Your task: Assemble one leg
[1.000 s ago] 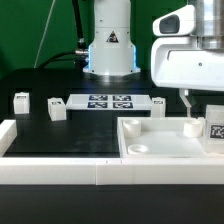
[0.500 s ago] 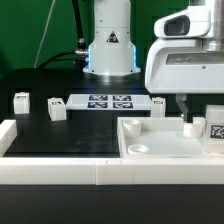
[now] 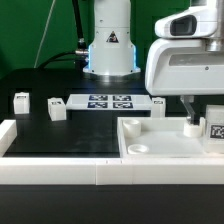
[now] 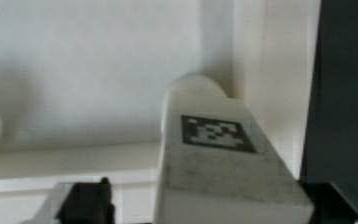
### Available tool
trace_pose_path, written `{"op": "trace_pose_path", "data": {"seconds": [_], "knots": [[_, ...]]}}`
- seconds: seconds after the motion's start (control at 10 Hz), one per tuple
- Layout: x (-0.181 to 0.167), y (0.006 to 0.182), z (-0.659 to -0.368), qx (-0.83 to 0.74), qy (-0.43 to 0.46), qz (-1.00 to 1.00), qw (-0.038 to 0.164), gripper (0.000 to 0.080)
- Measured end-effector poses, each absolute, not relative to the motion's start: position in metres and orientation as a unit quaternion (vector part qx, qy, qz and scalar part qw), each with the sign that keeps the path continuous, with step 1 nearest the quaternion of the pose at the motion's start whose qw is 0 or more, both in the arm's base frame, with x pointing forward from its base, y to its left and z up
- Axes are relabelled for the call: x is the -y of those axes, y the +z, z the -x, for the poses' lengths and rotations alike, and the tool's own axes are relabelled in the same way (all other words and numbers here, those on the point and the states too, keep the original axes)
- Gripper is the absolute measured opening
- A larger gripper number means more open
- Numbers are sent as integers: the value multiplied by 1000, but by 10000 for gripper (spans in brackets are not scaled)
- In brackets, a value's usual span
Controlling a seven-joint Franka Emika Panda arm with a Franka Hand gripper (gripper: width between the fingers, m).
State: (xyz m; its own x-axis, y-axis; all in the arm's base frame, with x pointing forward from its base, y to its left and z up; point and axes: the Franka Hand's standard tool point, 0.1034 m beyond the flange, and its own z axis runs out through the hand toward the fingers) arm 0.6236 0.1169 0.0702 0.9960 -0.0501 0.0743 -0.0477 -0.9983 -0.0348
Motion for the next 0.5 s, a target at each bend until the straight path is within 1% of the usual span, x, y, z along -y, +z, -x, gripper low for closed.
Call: {"op": "trace_pose_path", "data": {"seconds": [0.1, 0.2, 0.5], "knots": [[-117, 70, -624, -25, -38, 999, 16, 396], [-117, 70, -624, -25, -38, 999, 16, 291], [-117, 70, -624, -58, -37, 997, 18, 291]]}}
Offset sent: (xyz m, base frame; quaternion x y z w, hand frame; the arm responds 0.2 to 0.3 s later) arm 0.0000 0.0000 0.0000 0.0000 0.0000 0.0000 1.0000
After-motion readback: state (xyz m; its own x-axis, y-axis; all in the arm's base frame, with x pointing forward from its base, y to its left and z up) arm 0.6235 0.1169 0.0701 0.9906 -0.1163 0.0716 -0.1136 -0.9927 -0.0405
